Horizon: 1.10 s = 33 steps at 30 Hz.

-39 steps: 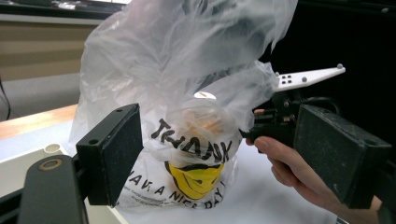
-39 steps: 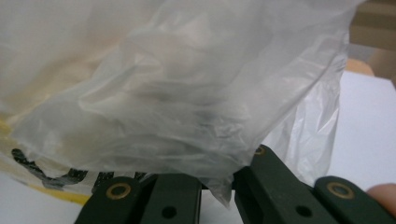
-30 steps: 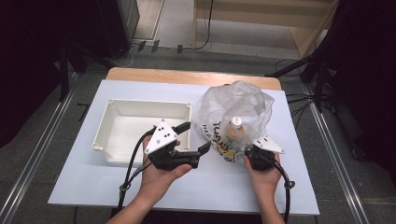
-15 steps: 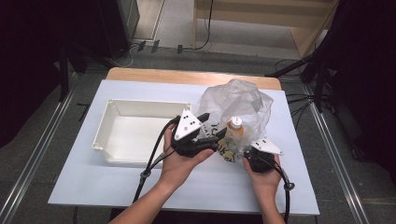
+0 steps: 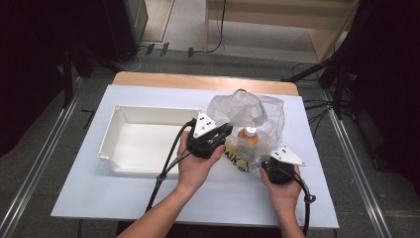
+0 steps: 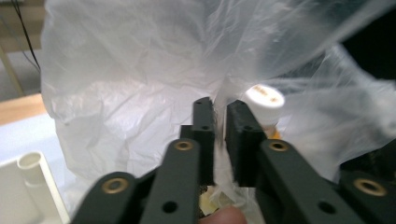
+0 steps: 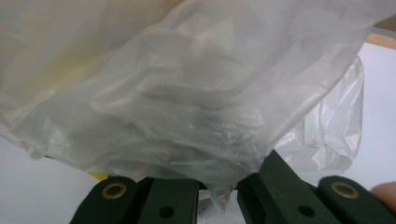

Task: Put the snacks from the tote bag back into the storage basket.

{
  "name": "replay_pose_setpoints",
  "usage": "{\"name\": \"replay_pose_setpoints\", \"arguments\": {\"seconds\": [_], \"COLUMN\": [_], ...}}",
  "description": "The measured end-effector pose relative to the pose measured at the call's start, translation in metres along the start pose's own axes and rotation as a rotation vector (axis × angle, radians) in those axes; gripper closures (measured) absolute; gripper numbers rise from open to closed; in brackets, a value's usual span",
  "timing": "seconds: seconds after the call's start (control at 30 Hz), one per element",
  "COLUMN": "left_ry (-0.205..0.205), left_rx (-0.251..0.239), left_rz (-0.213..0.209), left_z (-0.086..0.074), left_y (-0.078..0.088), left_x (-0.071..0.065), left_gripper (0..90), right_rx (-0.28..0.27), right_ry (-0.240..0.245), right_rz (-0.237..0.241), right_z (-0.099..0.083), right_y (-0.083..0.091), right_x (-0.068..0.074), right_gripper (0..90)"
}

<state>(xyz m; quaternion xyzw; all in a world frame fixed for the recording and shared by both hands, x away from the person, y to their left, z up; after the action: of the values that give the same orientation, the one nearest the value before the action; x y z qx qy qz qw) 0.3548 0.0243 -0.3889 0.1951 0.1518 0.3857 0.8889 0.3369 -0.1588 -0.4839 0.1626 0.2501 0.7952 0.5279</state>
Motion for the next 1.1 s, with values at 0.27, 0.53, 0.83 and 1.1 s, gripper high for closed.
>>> {"name": "replay_pose_setpoints", "arguments": {"seconds": [0.27,0.53,0.83,1.1], "left_ry": [0.053,0.103,0.117,0.113], "left_rx": [0.069,0.1,0.124,0.147], "left_rz": [0.021,0.007,0.013,0.011], "left_z": [-0.023,-0.037,-0.051,-0.063], "left_y": [-0.01,-0.016,-0.016,-0.016], "left_x": [0.014,0.017,0.016,0.01], "left_gripper": [90.0,90.0,90.0,90.0], "right_rx": [-0.112,-0.211,-0.368,-0.384], "right_ry": [-0.047,-0.047,-0.107,-0.108], "right_rz": [0.111,0.115,0.033,0.031], "right_z": [0.014,0.035,0.067,0.084], "right_y": [0.02,0.046,0.089,0.093], "right_x": [0.0,0.004,-0.007,-0.012], "right_gripper": [47.0,28.0,18.9,62.9]}}
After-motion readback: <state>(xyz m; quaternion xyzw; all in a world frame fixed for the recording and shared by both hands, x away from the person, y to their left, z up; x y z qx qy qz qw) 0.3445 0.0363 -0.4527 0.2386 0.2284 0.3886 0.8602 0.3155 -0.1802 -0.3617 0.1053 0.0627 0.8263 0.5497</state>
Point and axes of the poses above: each handheld gripper's, and its own axes: y roughly backward along the jaws, z roughly out of its top, x roughly to its left, the point moved 6 cm from there along -y, roughly forward along the jaws, and after that the axes turned 6 degrees about x, right-handed, at the moved point
